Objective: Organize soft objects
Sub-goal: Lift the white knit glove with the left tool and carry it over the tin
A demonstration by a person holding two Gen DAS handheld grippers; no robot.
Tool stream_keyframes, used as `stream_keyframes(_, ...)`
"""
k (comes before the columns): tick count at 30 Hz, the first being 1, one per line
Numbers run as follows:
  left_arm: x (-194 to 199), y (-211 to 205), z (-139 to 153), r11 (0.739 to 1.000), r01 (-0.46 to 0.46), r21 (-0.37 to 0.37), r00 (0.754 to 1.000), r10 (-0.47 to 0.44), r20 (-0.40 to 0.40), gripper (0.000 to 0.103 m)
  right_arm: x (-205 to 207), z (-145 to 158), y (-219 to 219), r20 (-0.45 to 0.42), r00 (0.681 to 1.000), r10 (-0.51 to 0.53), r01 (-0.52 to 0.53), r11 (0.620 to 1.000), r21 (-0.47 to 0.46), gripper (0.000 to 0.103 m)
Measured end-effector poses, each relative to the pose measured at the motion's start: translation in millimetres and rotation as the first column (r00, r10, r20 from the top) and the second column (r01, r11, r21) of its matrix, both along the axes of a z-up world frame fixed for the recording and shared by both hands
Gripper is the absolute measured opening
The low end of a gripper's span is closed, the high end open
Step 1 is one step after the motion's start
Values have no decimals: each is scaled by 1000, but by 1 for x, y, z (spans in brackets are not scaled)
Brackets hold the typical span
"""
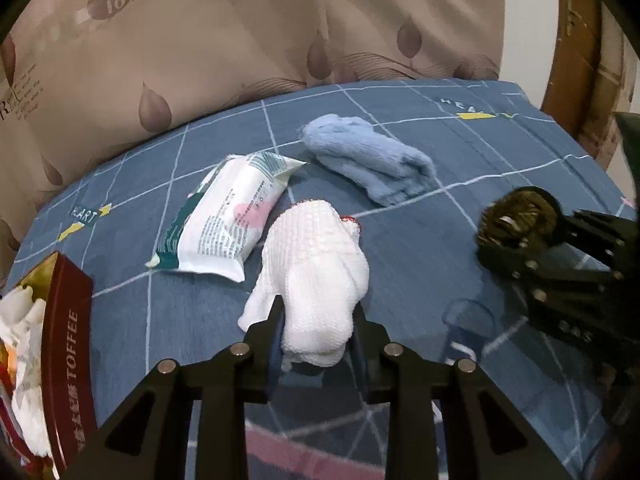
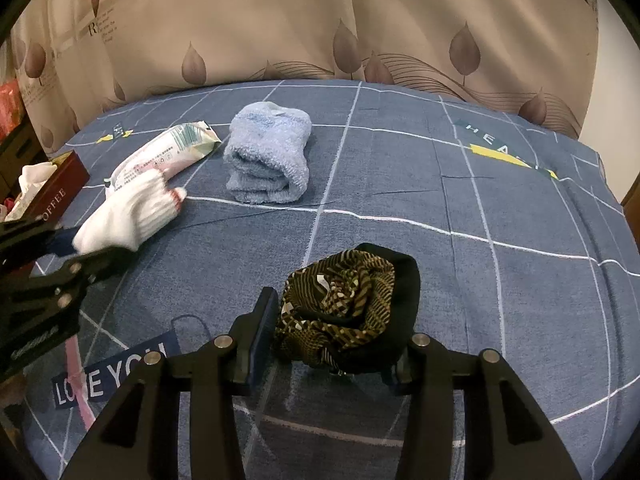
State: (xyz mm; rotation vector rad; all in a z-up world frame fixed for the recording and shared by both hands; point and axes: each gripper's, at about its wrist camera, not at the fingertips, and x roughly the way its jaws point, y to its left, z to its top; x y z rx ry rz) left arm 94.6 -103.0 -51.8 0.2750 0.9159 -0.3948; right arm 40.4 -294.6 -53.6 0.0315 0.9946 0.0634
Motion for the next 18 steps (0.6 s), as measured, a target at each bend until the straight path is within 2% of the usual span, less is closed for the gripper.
stream_keyframes(9,-19,10,13,999,18,-48,1000,-19,-11,29,0,0,0,0,1000,0,0,1000,3,44)
stream_keyframes(13,-26,20,21,996,19,-92,999,-22,-27,29,0,0,0,0,1000,0,0,1000,4,44)
stream_keyframes(18,-32,30,36,994,15,-111,1000,-17,-14,29,0,0,0,0,1000,0,0,1000,4,44)
